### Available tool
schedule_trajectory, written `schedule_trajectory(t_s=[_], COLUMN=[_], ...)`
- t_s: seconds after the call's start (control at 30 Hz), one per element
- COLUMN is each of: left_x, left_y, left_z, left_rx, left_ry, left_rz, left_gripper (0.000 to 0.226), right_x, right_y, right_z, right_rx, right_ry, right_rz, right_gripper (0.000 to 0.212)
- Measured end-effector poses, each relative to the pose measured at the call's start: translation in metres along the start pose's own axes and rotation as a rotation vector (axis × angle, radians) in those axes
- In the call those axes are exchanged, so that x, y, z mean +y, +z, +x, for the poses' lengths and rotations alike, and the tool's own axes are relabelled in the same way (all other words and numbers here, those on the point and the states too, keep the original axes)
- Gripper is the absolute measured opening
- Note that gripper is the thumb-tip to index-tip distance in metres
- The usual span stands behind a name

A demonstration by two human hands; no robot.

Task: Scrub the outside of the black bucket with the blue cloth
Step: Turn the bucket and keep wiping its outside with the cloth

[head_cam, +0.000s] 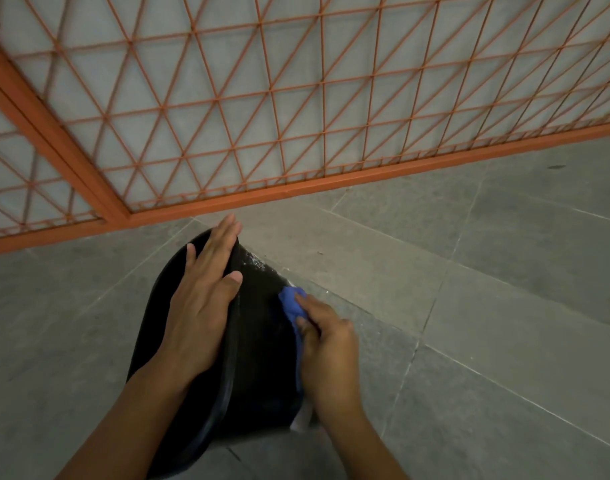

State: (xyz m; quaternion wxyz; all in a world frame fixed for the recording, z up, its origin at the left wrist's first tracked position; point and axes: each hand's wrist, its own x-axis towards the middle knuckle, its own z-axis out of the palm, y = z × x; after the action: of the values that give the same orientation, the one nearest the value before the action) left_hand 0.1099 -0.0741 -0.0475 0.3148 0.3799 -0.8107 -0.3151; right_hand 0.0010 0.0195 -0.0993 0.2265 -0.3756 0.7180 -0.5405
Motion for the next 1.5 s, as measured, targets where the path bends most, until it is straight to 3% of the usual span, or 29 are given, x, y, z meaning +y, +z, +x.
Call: schedule_trajectory(t_s=[0.17, 0.3, 0.4, 0.53, 0.67, 0.77, 1.13, 1.27, 1.5], left_x=[0.001, -0.003, 0.001, 0.005, 0.005, 0.006, 0.0, -0.001, 0.002], left_y=[0.0, -0.002, -0.001, 0.001, 0.003, 0.006, 0.0, 0.0, -0.001], left_z=[-0.003, -0.003, -0.002, -0.001, -0.001, -0.001, 0.002, -0.002, 0.002], left_rx=[0.017, 0.01, 0.014, 0.016, -0.013, -0.032, -0.01, -0.019, -0.03], left_ry=[0.0, -0.005, -0.01, 0.005, 0.034, 0.059, 0.013, 0.042, 0.019], left_rz=[-0.01, -0.018, -0.024, -0.019, -0.005, 0.018, 0.03, 0.025, 0.019], left_gripper=[0.065, 0.067, 0.068, 0.069, 0.067, 0.064, 0.064, 0.063, 0.064], right_x=[0.036, 0.024, 0.028, 0.046, 0.009, -0.025, -0.042, -0.041, -0.046], right_y=[-0.016, -0.005, -0.014, -0.022, -0.007, -0.005, 0.01, 0.012, 0.016], right_z=[-0.025, -0.023, 0.007, -0.011, -0.032, 0.003, 0.036, 0.014, 0.03], right_rx=[0.051, 0.031, -0.032, 0.021, 0.058, -0.039, -0.139, -0.089, -0.118], right_ry=[0.233, 0.185, 0.179, 0.354, 0.061, -0.085, -0.185, -0.254, -0.21], right_rz=[0.063, 0.201, 0.1, -0.018, -0.035, 0.019, -0.115, -0.121, -0.089], right_gripper=[0.033, 0.037, 0.03, 0.03, 0.043, 0.036, 0.034, 0.043, 0.038])
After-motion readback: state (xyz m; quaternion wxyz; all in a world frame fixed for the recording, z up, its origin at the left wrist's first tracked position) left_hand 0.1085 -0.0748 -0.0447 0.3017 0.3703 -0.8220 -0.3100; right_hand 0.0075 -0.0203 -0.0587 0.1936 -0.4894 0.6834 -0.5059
